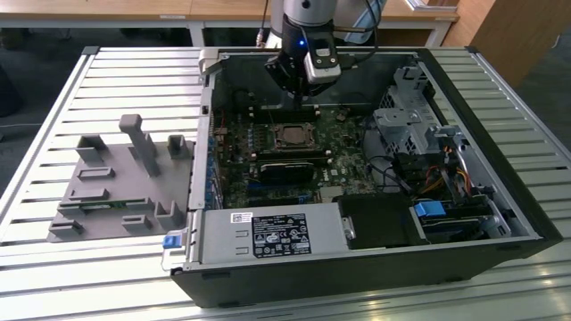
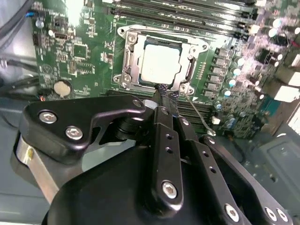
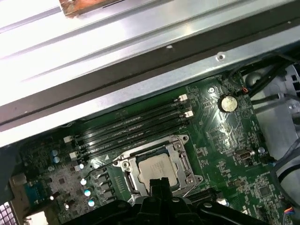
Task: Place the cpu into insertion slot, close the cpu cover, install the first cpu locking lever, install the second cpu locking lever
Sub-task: 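Install the first cpu locking lever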
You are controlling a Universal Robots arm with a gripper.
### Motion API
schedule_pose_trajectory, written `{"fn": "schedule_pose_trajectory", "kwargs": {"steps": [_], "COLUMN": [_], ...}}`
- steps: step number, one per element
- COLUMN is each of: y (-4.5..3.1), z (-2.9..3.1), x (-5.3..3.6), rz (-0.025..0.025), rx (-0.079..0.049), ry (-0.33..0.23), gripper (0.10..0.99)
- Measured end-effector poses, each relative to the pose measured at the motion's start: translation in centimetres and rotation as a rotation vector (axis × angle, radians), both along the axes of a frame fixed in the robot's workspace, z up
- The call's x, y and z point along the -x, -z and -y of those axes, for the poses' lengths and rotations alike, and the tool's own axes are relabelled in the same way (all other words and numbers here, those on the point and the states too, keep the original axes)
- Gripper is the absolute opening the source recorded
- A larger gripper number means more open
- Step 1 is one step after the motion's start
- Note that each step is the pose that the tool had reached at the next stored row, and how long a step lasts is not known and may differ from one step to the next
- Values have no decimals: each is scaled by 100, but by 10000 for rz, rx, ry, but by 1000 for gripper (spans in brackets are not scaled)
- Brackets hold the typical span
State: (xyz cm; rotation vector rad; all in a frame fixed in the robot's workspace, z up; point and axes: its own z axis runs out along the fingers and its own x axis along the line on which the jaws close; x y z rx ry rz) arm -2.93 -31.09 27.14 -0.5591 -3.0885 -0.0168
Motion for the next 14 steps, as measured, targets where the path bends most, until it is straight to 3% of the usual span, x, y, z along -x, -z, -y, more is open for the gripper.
{"fn": "schedule_pose_trajectory", "kwargs": {"steps": [7,14], "y": [4,11], "z": [0,0], "x": [0,0], "rz": [55,56], "rx": [-64,-152], "ry": [-873,-1982], "gripper": [106,106]}}
